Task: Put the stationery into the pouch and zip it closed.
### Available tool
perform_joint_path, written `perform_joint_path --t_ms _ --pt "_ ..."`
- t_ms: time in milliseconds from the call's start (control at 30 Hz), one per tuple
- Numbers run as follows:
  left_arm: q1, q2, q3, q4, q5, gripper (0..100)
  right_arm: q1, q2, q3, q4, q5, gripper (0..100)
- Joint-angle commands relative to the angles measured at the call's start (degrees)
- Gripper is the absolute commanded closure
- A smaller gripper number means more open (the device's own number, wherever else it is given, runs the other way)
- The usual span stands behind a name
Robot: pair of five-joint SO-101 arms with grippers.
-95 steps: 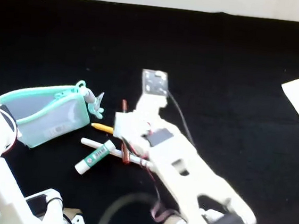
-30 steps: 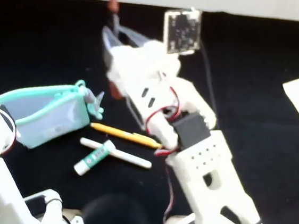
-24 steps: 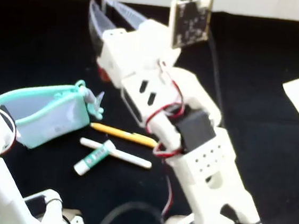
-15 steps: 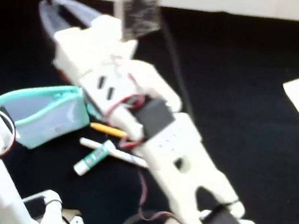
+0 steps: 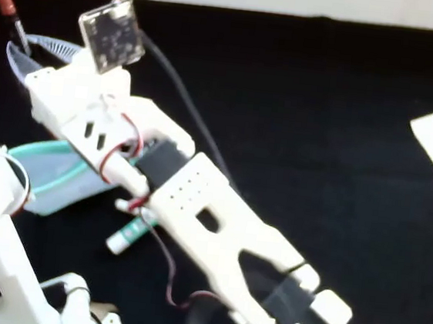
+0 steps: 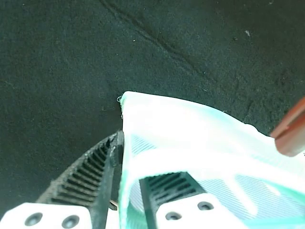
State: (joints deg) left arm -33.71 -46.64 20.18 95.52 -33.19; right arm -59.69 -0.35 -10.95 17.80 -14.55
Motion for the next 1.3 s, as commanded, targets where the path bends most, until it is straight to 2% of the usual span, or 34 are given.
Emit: perform_joint_path --t_ms 0,100,367,467,600,1033,1267 --pt "-0.7 0.2 1.0 -2.3 1.7 99 -0.6 -0.5 -2.5 -1.3 0.5 99.3" --pt "0.0 0.5 1.5 -4.1 4.2 99 -0.3 -1.2 -3.0 -1.3 0.7 99.3" --pt "1.9 0.7 1.3 -4.5 4.5 99 -0.4 -7.8 -3.0 -1.2 0.9 99.3" --pt "1.9 0.3 1.4 -6.9 7.6 99 -0.5 -9.1 -3.0 -1.2 1.1 99.3" --pt "1.9 0.7 1.4 -10.1 10.3 99 -0.6 -9.7 -3.1 -1.1 3.5 99.3" --pt "1.7 0.7 1.5 -15.3 17.1 99 -4.0 -9.2 -2.6 2.4 3.6 99.3" --pt "1.6 0.7 1.5 -15.5 17.3 99 -4.1 -9.1 1.8 2.1 3.6 99.3"
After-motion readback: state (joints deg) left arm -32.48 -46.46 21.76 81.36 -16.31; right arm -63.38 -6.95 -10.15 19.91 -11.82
